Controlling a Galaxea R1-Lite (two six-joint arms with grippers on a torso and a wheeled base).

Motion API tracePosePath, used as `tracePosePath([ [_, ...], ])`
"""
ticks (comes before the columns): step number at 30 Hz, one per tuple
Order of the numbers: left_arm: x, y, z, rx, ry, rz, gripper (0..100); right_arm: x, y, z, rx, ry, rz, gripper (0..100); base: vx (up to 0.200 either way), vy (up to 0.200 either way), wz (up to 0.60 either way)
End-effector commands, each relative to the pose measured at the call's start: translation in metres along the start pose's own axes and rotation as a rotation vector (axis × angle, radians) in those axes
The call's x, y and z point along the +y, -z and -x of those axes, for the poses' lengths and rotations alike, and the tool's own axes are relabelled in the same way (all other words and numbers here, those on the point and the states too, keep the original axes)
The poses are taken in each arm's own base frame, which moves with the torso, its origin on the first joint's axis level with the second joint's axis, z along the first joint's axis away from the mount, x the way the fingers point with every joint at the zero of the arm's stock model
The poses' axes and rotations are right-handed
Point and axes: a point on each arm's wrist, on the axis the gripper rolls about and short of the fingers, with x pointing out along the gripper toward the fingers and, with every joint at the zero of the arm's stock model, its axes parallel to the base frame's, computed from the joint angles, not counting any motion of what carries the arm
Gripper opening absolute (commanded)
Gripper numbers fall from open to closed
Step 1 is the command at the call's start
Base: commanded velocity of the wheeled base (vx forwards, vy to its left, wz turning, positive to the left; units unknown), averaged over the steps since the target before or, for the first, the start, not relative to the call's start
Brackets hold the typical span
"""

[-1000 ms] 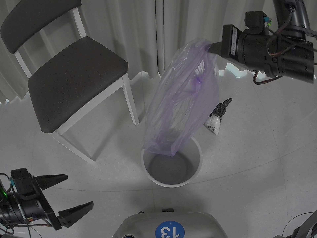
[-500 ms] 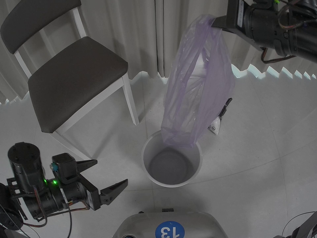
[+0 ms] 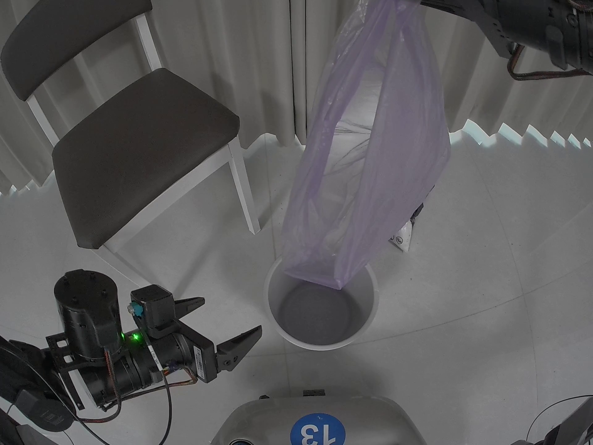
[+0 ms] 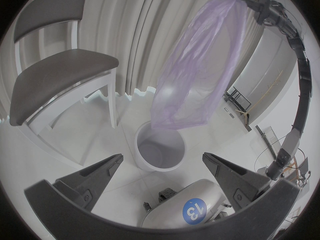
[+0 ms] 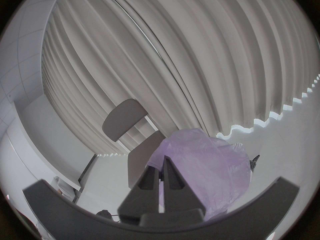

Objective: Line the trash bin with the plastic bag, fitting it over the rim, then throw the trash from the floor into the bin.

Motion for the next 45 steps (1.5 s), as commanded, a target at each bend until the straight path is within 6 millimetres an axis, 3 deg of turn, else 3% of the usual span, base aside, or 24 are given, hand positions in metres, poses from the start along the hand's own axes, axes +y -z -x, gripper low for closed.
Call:
tracePosePath([
  [1,0.002,0.005,-0.006,0.012,-0.006,0.007,100,0.003,-0.005,0.01,-0.012,-0.024,-0.015,0,0.0,0.0,0.0],
  [8,0.01,0.006,-0.014,0.018,-0.044,0.039,100,0.01,-0.012,0.028,-0.03,-0.074,-0.036,0,0.0,0.0,0.0],
  [13,0.018,-0.007,-0.011,-0.127,-0.062,0.075,100,0.011,-0.014,0.038,-0.029,-0.092,-0.044,0,0.0,0.0,0.0],
  [21,0.025,-0.015,-0.002,-0.203,-0.079,0.095,100,0.014,-0.011,0.04,-0.009,-0.108,-0.046,0,0.0,0.0,0.0],
  [29,0.026,-0.017,-0.01,-0.21,-0.082,0.106,100,0.021,-0.011,0.044,-0.004,-0.142,-0.057,0,0.0,0.0,0.0],
  [38,0.024,-0.011,-0.025,-0.216,-0.061,0.101,100,0.025,-0.015,0.047,-0.017,-0.163,-0.071,0,0.0,0.0,0.0],
  [45,0.011,0.002,-0.034,-0.217,-0.002,0.087,100,0.03,-0.01,0.043,0.002,-0.175,-0.077,0,0.0,0.0,0.0],
])
